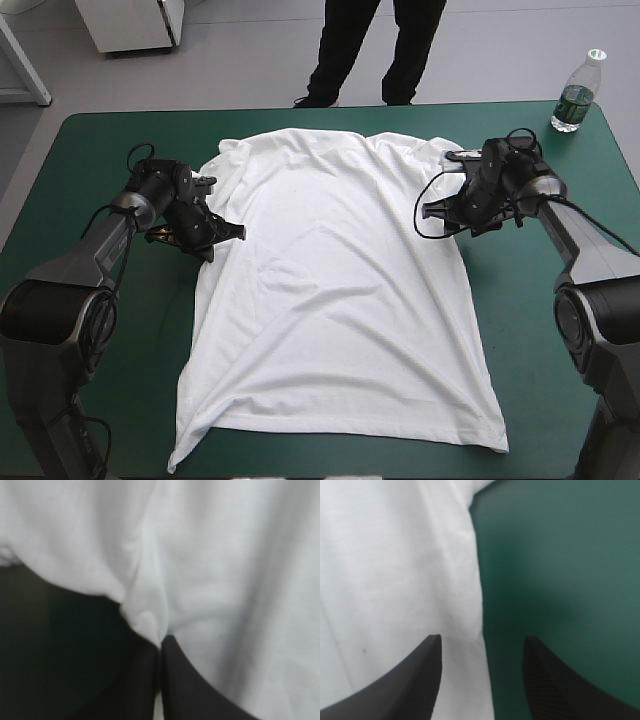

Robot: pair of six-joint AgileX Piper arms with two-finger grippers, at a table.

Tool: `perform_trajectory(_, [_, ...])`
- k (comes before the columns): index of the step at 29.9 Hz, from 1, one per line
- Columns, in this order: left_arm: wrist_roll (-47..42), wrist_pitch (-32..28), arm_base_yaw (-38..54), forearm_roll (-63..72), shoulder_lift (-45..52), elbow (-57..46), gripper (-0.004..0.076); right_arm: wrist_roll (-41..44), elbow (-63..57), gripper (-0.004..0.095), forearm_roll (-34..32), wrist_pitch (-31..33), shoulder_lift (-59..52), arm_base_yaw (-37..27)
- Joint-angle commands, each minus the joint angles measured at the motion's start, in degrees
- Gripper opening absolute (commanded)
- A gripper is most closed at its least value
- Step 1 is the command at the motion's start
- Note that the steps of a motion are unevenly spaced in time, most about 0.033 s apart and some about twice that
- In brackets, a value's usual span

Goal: Fold the cloth

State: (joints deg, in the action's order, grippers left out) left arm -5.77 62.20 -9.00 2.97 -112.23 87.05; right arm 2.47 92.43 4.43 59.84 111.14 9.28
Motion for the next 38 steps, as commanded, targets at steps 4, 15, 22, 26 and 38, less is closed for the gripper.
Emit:
perform_trajectory(4, [0.3, -1.3, 0.0, -1.5, 0.9, 0.1, -0.0022, -0.7, 2.0, 0.0469, 0.3, -3.2, 0.3, 1.4])
perform_trajectory(15, [0.6, -2.0, 0.0, -1.4, 0.9, 0.2, -0.0022, 0.1, 2.0, 0.0065, -1.0, -0.6, 2.9, 1.6])
perform_trajectory(22, [1.4, -0.9, 0.0, -1.4, 2.3, 2.5, -0.0022, -0.1, 2.3, -0.0014, -1.3, 0.5, 0.9, 1.6])
perform_trajectory(26, [3.3, 1.1, 0.0, -1.4, 4.6, 6.8, -0.0022, -0.1, 5.8, -0.0014, -1.3, 0.5, -1.3, 1.6])
perform_trajectory(38, [5.1, 7.5, 0.0, -0.6, 11.7, 24.1, -0.0022, -0.1, 20.9, -0.0014, -4.4, 5.0, -10.2, 1.6])
